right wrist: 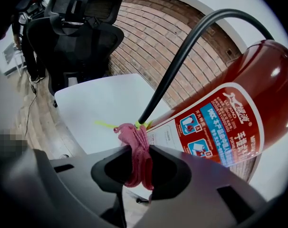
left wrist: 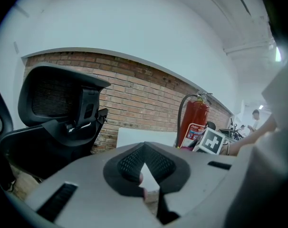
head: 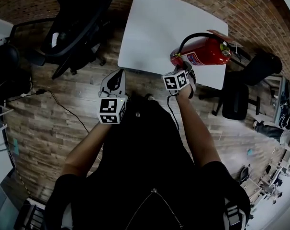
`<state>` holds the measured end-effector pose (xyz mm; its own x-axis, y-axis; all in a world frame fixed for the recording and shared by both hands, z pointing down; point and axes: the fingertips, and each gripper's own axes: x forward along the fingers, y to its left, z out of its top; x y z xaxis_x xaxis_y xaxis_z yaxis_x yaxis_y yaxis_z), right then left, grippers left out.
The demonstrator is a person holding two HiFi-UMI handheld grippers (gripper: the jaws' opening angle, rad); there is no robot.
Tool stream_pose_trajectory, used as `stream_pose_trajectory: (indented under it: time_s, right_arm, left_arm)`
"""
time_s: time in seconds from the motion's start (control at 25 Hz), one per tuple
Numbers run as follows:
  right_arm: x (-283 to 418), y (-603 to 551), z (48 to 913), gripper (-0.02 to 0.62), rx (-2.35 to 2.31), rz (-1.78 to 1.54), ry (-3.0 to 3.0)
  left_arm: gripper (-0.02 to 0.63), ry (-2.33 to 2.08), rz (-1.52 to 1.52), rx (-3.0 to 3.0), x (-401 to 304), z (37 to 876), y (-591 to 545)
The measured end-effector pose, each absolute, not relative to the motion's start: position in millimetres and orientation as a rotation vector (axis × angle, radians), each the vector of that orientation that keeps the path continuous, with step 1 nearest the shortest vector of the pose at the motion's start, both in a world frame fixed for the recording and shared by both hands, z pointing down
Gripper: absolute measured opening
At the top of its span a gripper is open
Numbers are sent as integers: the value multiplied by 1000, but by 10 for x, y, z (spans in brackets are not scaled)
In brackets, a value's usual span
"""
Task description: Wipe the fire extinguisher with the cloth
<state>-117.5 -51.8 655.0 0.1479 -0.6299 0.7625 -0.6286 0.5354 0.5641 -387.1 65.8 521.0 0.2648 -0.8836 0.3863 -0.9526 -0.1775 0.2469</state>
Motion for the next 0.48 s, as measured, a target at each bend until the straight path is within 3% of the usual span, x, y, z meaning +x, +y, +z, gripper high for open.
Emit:
stream_pose_trajectory:
  time_s: [0.48]
  right_arm:
    - [-1179, -515, 6171, 104, 1181, -21, -1543]
  left_arm:
    - [31, -1639, 200, 2133, -3791, 5178, 567]
